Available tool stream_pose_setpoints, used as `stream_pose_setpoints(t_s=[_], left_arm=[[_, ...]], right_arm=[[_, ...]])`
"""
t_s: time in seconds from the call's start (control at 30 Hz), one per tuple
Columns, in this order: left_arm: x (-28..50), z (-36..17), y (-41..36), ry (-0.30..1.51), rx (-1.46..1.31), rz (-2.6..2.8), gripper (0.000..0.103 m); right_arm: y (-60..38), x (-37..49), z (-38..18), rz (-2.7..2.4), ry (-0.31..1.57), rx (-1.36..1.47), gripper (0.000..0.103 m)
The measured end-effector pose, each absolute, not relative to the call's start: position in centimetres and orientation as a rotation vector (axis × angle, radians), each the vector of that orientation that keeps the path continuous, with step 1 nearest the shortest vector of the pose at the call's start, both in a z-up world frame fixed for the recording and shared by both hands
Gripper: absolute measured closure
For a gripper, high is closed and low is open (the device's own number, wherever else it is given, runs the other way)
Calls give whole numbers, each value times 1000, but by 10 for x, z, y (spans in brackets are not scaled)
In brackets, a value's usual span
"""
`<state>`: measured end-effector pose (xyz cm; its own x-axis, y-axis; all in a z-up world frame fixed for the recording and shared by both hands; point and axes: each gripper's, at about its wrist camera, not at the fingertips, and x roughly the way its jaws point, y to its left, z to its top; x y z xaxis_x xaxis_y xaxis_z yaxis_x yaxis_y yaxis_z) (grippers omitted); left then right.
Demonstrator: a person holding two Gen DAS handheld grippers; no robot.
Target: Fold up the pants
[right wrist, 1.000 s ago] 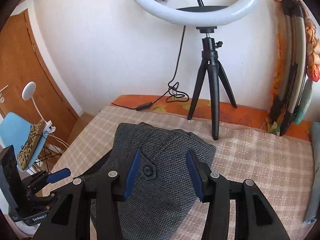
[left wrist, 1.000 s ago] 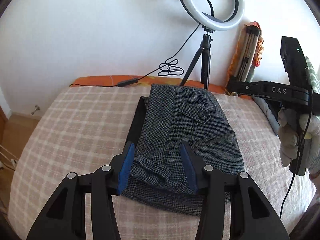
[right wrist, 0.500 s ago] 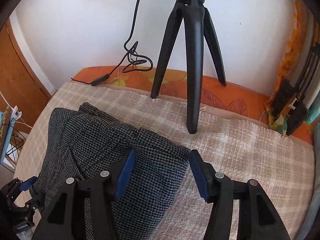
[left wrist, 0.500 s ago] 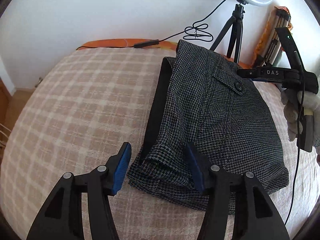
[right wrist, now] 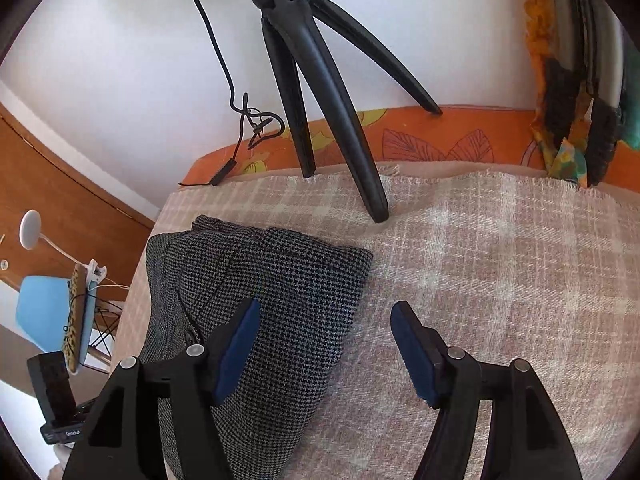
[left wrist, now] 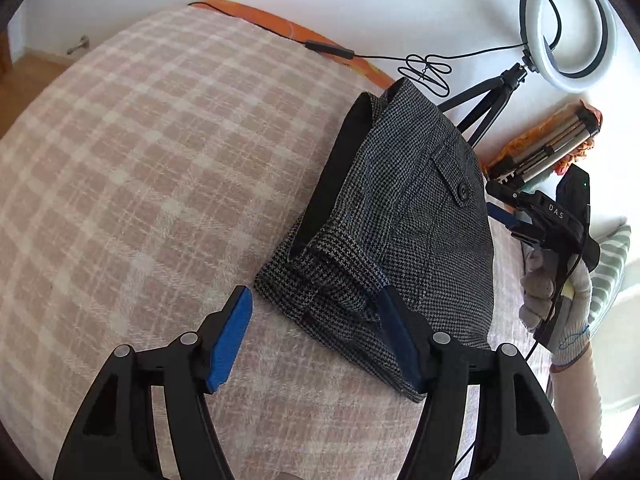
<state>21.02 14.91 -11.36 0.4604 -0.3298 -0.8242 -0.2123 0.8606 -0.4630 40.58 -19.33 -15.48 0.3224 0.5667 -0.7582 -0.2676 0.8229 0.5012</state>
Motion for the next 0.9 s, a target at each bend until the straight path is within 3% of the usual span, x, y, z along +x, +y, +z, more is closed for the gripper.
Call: stream_pose_setpoints(t_s=[0.07,0.43,0.57,0.83,0.87,0.9], left_arm=[[213,-117,150,1120,-588,-53,31],[213,-146,165,1027,-830,-31,30],[213,-146,153,1019,-760,-24,31],[221,-151,130,1003,-616,-9,31],[221,-152,129,999,-609,-3,36],[223,-153,127,992,-601,2,44]], right_arm=[[-195,406,-159,572,1128,336,32],[-216,414,-188,671,1137,604,30],[-222,416,-194,690,1111,702,30],[-197,413,-183,684,1085,595,30],[-197,412,-183,678,1083,593,32],[-197,411,-183,674,1082,593,42]])
